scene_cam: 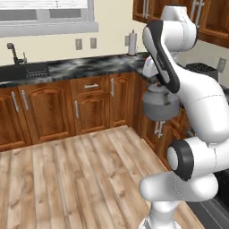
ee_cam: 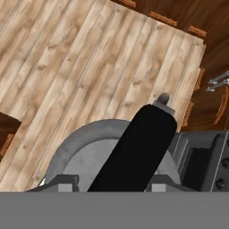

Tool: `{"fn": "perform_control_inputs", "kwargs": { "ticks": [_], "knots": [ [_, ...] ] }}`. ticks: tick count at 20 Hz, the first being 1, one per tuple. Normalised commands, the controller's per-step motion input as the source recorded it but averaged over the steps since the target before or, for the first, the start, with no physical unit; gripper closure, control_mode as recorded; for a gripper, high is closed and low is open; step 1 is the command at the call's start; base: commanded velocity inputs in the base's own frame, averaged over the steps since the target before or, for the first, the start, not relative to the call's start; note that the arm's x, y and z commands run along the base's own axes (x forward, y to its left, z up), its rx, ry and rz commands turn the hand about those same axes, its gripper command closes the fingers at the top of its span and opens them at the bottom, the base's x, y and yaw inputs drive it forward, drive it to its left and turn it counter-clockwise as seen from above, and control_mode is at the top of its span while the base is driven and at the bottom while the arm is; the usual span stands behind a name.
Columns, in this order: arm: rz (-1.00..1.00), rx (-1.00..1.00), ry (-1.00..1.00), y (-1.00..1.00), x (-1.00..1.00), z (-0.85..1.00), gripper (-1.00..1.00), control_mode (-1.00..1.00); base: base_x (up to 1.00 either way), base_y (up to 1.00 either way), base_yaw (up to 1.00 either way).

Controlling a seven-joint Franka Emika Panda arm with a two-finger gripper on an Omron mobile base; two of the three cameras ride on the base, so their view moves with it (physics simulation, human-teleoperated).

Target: Pick the jar and kettle and place them in the sink. Then turn on the water.

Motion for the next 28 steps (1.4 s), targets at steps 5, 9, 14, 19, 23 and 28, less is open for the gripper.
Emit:
{"fn": "perform_control_inputs", "kwargs": {
  "ticks": [5,9,14,19,23,28],
  "knots": [
    [0.0,0.0,0.0,0.0,0.0,0.0,1.0,1.0,0.54,0.51,-0.33],
    [0.0,0.0,0.0,0.0,0.0,0.0,1.0,1.0,0.74,0.73,-0.15],
    [0.0,0.0,0.0,0.0,0.0,0.0,1.0,1.0,0.83,0.79,-0.09],
    [0.0,0.0,0.0,0.0,0.0,0.0,1.0,1.0,0.99,0.72,-0.02],
    [0.0,0.0,0.0,0.0,0.0,0.0,1.0,1.0,0.99,0.63,0.0],
    [0.0,0.0,0.0,0.0,0.0,0.0,1.0,1.0,0.48,0.83,0.09]
  ]
}}
